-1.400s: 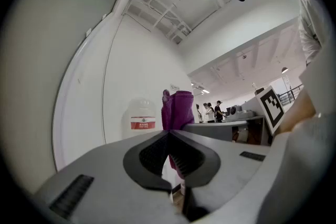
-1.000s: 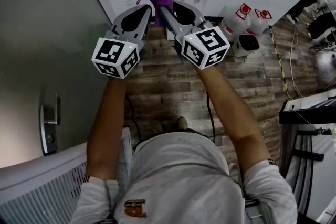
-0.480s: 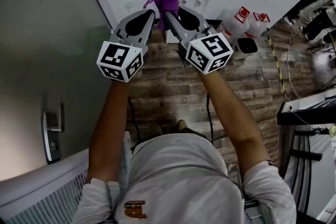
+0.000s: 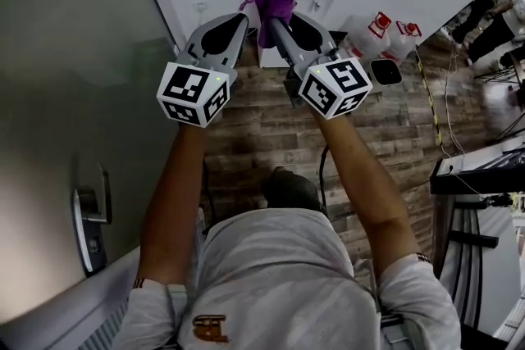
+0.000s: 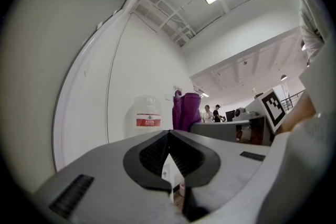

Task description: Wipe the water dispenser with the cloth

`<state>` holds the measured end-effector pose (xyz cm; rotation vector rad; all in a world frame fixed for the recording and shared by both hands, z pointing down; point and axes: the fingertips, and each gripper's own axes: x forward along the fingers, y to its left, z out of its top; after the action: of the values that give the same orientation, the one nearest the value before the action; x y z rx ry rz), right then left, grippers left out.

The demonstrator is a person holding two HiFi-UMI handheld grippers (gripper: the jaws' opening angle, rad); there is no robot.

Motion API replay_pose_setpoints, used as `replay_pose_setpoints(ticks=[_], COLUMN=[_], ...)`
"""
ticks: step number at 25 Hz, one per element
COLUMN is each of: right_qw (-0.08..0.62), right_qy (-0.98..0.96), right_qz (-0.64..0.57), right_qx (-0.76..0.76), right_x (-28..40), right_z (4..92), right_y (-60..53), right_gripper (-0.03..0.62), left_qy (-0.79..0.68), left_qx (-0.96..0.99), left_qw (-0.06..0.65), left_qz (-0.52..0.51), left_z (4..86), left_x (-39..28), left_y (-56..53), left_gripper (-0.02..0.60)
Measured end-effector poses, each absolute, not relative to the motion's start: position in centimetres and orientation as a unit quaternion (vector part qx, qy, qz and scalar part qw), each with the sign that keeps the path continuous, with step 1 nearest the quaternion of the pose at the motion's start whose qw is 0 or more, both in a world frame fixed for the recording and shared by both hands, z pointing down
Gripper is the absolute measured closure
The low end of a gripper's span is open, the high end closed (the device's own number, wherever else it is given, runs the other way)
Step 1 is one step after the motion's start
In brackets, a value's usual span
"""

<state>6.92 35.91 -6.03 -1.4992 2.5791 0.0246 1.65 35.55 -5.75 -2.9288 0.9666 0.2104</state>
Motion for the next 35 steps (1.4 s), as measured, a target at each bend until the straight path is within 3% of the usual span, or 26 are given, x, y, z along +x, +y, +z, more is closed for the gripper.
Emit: replay_pose_setpoints(ticks=[11,22,35], right_qw=[0.078,0.053,-0.020], right_qy=[0.866,0.884,0.885], right_qz=[0.014,0.036,0.067], right_qx=[-0.494,-0.463,-0.461], right_x=[9.0,13.7,16.3], right_z=[-4.8,-3.9,-2.6], right_y=[25.9,11.2,-1.5], right_gripper=[0.502,0.502,0.502], left_qy=[0.327,0.348,0.374], left_qx=[-0.943,-0.935,-0.926], left_qw=[0.019,0.016,-0.010], left_qz=[0.056,0.065,0.054], left_z=[-3.4,-1.5,1.4], left_x=[2.2,7.6,11.0], left_y=[26.2,11.5,0.1], left_gripper=[0.583,0.583,0.583])
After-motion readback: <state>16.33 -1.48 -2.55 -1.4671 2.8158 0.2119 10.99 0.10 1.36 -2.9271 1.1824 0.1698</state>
